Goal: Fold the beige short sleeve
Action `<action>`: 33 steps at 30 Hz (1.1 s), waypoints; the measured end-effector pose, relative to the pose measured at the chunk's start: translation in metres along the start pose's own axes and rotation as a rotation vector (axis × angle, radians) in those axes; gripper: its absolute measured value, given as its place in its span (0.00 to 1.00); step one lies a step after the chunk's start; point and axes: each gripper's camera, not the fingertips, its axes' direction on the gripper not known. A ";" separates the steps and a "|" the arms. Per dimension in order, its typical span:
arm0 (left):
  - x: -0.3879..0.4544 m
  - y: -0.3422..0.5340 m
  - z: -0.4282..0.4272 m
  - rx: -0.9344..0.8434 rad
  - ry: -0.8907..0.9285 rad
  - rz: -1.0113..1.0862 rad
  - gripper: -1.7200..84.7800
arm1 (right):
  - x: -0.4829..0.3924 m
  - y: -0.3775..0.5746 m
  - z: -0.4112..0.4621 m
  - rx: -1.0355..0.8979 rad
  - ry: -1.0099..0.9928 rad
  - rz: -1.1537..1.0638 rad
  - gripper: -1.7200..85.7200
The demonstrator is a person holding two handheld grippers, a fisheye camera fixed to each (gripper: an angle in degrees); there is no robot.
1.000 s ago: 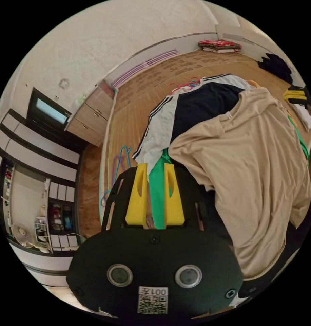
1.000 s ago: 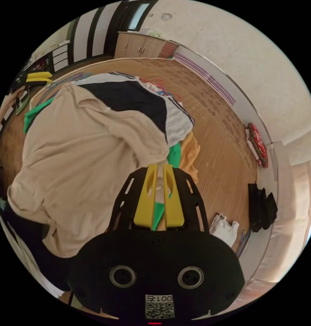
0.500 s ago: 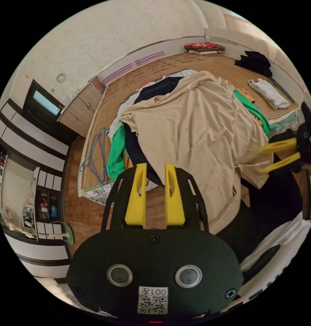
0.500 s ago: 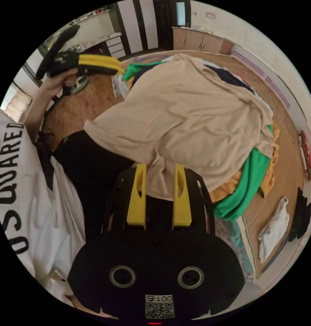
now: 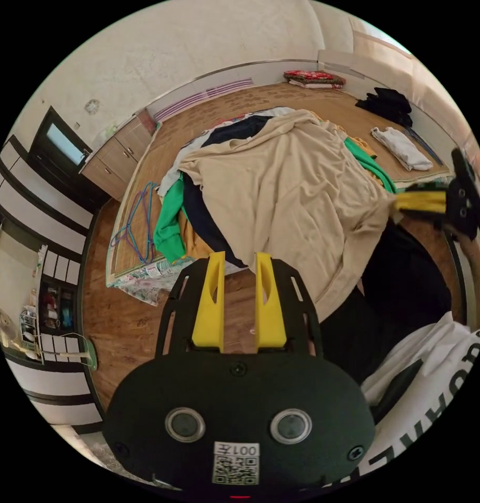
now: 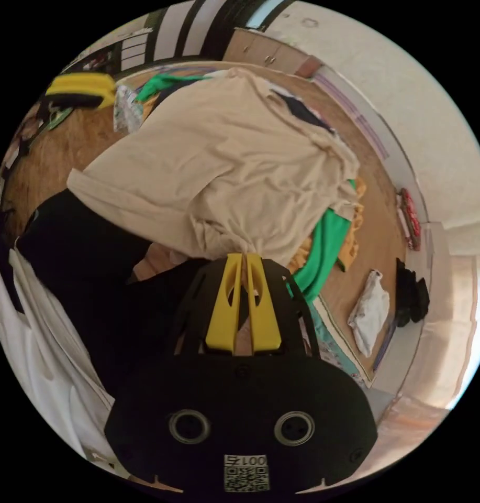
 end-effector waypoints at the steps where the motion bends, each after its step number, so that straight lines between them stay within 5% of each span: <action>1: 0.000 0.007 0.006 -0.019 0.019 0.020 0.14 | 0.007 0.010 -0.011 0.037 0.031 0.047 0.03; 9: 0.011 0.056 0.044 -0.050 0.279 0.245 0.17 | 0.042 0.091 -0.068 0.279 -0.033 0.326 0.03; 21: -0.011 0.087 0.055 -0.008 0.454 0.381 0.17 | 0.028 0.146 -0.078 0.442 0.031 0.350 0.03; 28: -0.031 0.088 0.067 0.002 0.627 0.312 0.03 | 0.035 0.181 -0.075 0.510 0.038 0.385 0.03; 33: -0.049 0.092 0.037 0.068 0.589 0.307 0.01 | 0.046 0.210 -0.065 0.537 -0.004 0.366 0.03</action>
